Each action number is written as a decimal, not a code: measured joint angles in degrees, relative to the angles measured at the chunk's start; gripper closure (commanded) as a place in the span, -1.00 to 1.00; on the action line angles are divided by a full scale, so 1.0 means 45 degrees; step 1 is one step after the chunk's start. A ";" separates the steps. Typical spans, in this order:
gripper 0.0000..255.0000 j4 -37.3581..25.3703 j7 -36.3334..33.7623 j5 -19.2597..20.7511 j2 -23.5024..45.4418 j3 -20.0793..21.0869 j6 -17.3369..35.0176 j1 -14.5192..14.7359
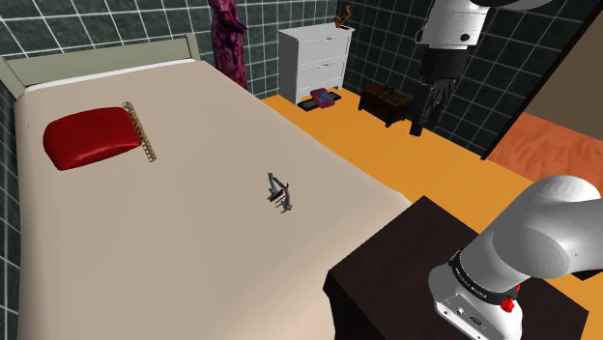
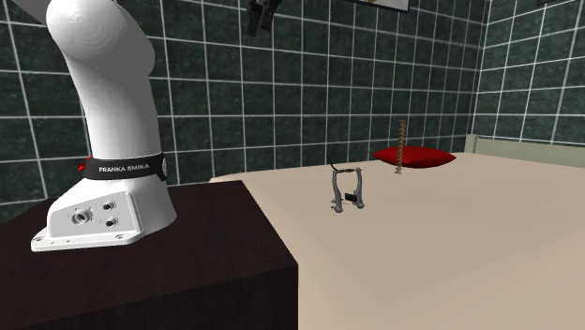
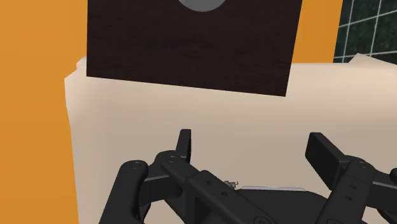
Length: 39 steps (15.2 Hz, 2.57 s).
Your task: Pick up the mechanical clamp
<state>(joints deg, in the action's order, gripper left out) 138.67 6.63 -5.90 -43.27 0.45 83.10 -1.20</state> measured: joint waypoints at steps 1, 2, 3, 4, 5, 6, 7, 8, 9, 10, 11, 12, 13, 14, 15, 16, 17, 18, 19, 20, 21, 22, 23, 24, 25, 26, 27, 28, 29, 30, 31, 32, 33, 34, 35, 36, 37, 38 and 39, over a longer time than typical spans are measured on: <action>-1.00 0.0000 0.0000 0.0000 0.0000 0.0000 0.0000 0.0000; -1.00 0.0064 -0.0090 -0.0029 0.0124 0.0115 0.0220 0.0026; -1.00 0.0229 -0.0228 -0.0072 0.0234 0.0289 0.0558 0.0066; -1.00 0.0253 -0.0384 -0.0100 0.0526 0.0484 0.0948 0.0104; -1.00 0.0395 -0.0554 -0.0135 0.0739 0.0697 0.1380 0.0150; -1.00 0.0474 -0.0729 -0.0154 0.1021 0.0909 0.1818 0.0188; -1.00 0.0598 -0.0895 -0.0159 0.1325 0.1118 0.2315 0.0220; -1.00 0.0553 -0.1108 -0.0168 0.1640 0.1343 0.2673 0.0260; -1.00 0.0574 -0.1268 -0.0129 0.2009 0.1531 0.3130 0.0267; -1.00 0.0559 -0.1463 -0.0094 0.2404 0.1740 0.3584 0.0282; -1.00 0.0595 -0.1715 -0.0084 0.2812 0.1996 0.4092 0.0324; -1.00 0.0633 -0.1882 0.0004 0.3193 0.2169 0.4575 0.0310; -1.00 0.0605 -0.2096 0.0092 0.3593 0.2362 0.5010 0.0306; -1.00 0.0611 -0.2333 0.0183 0.3984 0.2567 0.5461 0.0310; -1.00 0.0648 -0.2588 0.0287 0.4377 0.2776 0.5942 0.0315; -1.00 0.0525 -0.2839 0.0435 0.4791 0.2961 0.6286 0.0298; -1.00 0.0370 -0.3115 0.0621 0.5314 0.3153 0.6691 0.0267; -1.00 0.0249 -0.3444 0.0819 0.5855 0.3368 0.7140 0.0254; -1.00 -0.0023 -0.3787 0.1041 0.6368 0.3565 0.7407 0.0243; -1.00 -0.0183 -0.4104 0.1300 0.6864 0.3722 0.7753 0.0214; -1.00 -0.0364 -0.4421 0.1585 0.7337 0.3857 0.8049 0.0186; -1.00 -0.0532 -0.4785 0.1917 0.7891 0.3998 0.8421 0.0165; -1.00 -0.0838 -0.5166 0.2295 0.8489 0.4115 0.8689 0.0147; -1.00 -0.1075 -0.5537 0.2672 0.9015 0.4200 0.8943 0.0148; -1.00 -0.1346 -0.5865 0.3057 0.9497 0.4244 0.9113 0.0148; -1.00 -0.1696 -0.6227 0.3444 0.9986 0.4285 0.9197 0.0183; -1.00 -0.2101 -0.6682 0.3864 1.0568 0.4344 0.9300 0.0280; -1.00 -0.2356 -0.7084 0.4291 1.1092 0.4339 0.9489 0.0360; -1.00 -0.2603 -0.7367 0.4678 1.1522 0.4284 0.9609 0.0411; -1.00 -0.3125 -0.7784 0.5146 1.2201 0.4234 0.9673 0.0558; -1.00 -0.3570 -0.8100 0.5581 1.2800 0.4130 0.9738 0.0672; -1.00 -0.3980 -0.8423 0.5976 1.3343 0.4027 0.9782 0.0822; -1.00 -0.4395 -0.8773 0.6362 1.3900 0.3918 0.9833 0.1012; -1.00 -0.4814 -0.9061 0.6704 1.4409 0.3800 0.9842 0.1189; -1.00 -0.5397 -0.9279 0.7020 1.4981 0.3663 0.9760 0.1371; -1.00 -0.5804 -0.9550 0.7339 1.5503 0.3518 0.9806 0.1564; -1.00 -0.6315 -0.9753 0.7576 1.5972 0.3406 0.9689 0.1768; -1.00 -0.6774 -0.9947 0.7825 1.6445 0.3270 0.9656 0.1952; -1.00 -0.7291 -1.0096 0.8057 1.6947 0.3122 0.9594 0.2125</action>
<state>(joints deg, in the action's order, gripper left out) 105.86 -38.80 30.35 32.99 14.50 126.27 8.36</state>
